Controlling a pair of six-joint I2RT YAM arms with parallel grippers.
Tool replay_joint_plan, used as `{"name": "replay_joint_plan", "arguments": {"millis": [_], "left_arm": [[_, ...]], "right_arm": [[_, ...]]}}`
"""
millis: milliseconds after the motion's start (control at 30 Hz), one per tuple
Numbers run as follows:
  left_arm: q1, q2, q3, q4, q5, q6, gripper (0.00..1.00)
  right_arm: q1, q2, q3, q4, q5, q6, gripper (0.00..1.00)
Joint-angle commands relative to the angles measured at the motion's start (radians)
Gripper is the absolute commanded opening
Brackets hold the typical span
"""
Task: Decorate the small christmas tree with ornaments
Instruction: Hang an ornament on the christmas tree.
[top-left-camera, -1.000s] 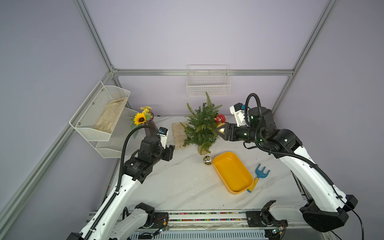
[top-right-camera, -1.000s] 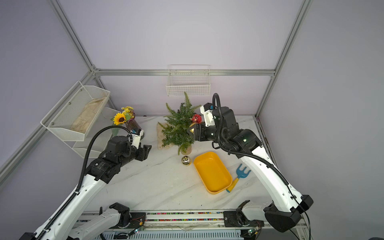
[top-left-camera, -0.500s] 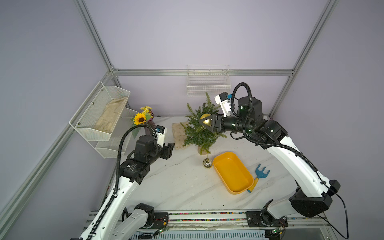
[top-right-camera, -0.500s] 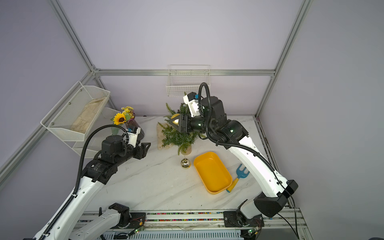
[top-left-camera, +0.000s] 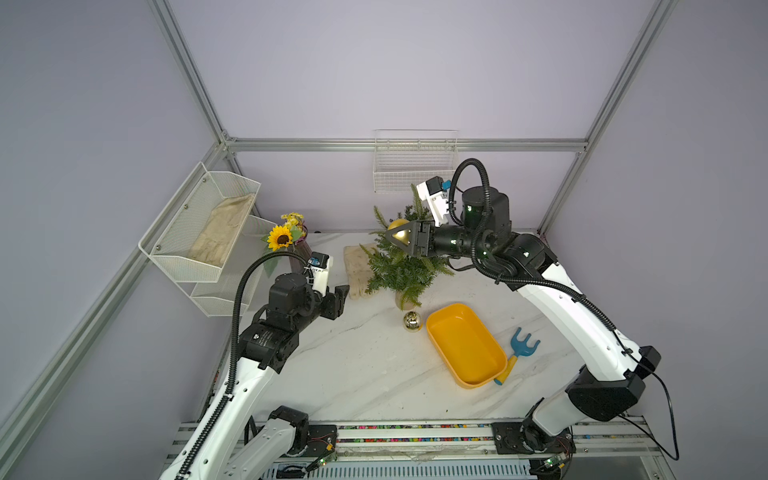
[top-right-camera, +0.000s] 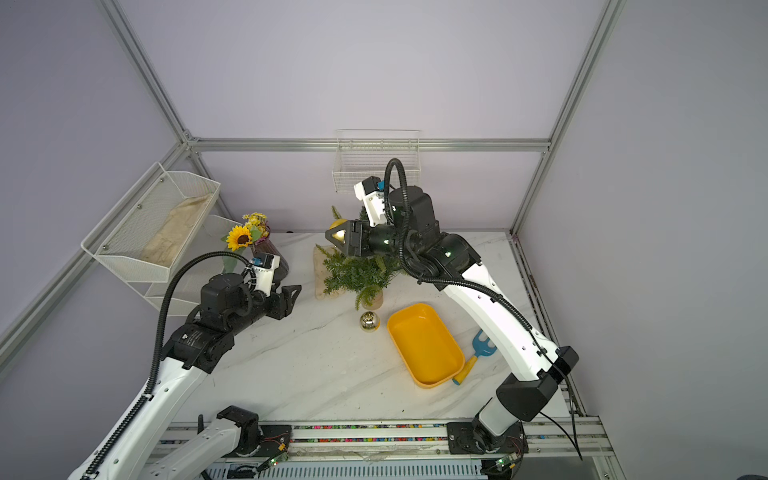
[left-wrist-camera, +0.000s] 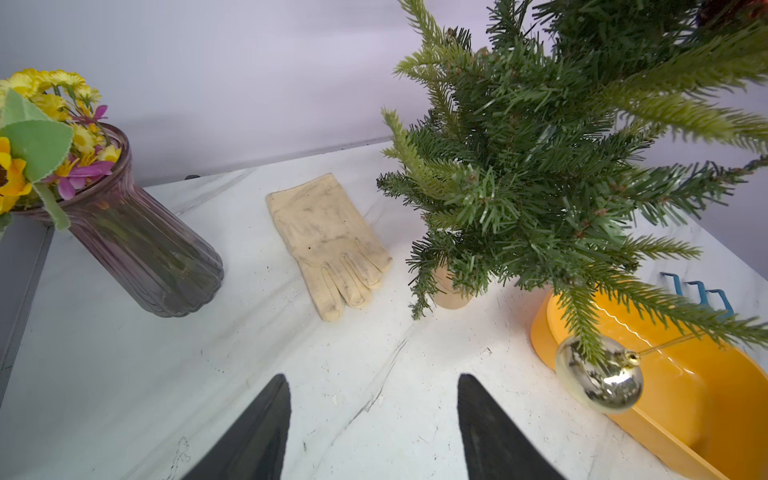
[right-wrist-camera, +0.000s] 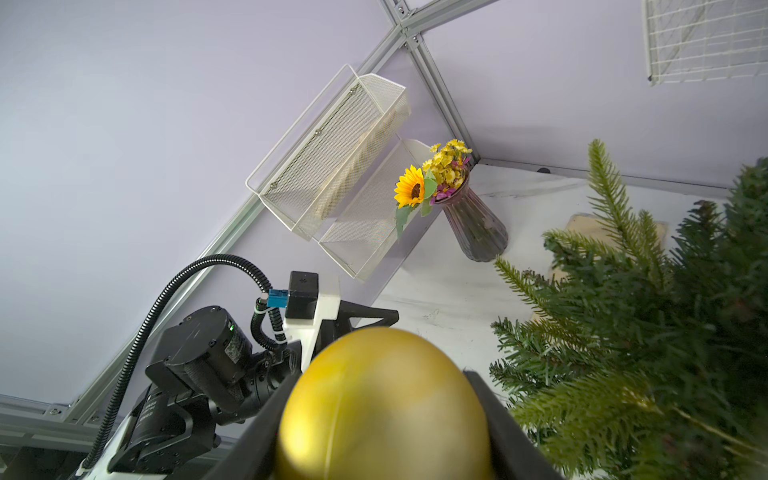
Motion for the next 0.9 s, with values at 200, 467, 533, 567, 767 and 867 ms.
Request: {"name": "replay_joint_plan", "arguments": {"millis": [200,467,533,567,767,867], "left_arm": [[0.01,-0.029,-0.042,0.046,0.013,0.019,0.64],[0.017,-0.035,-0.048,0.044,0.004,0.021,0.64],[0.017,-0.037,-0.05,0.045,0.004,0.021,0.64],[0.017,-0.038,-0.052,0.045,0.003,0.02,0.64],[0.018,-0.04,-0.054,0.045,0.004,0.019,0.64],[0.017,-0.038,-0.054,0.045,0.006,0.017,0.64]], "right_arm": [[0.011,0.014,0.036,0.028,0.041,-0.005,0.48],[0.011,0.002,-0.011,0.04,0.08,-0.02,0.47],[0.011,0.002,-0.02,0.043,0.081,-0.023,0.47],[0.011,0.002,-0.024,0.044,0.081,-0.023,0.47],[0.012,-0.009,-0.053,0.046,0.095,-0.026,0.47],[0.011,-0.023,-0.071,0.047,0.095,-0.022,0.46]]}}
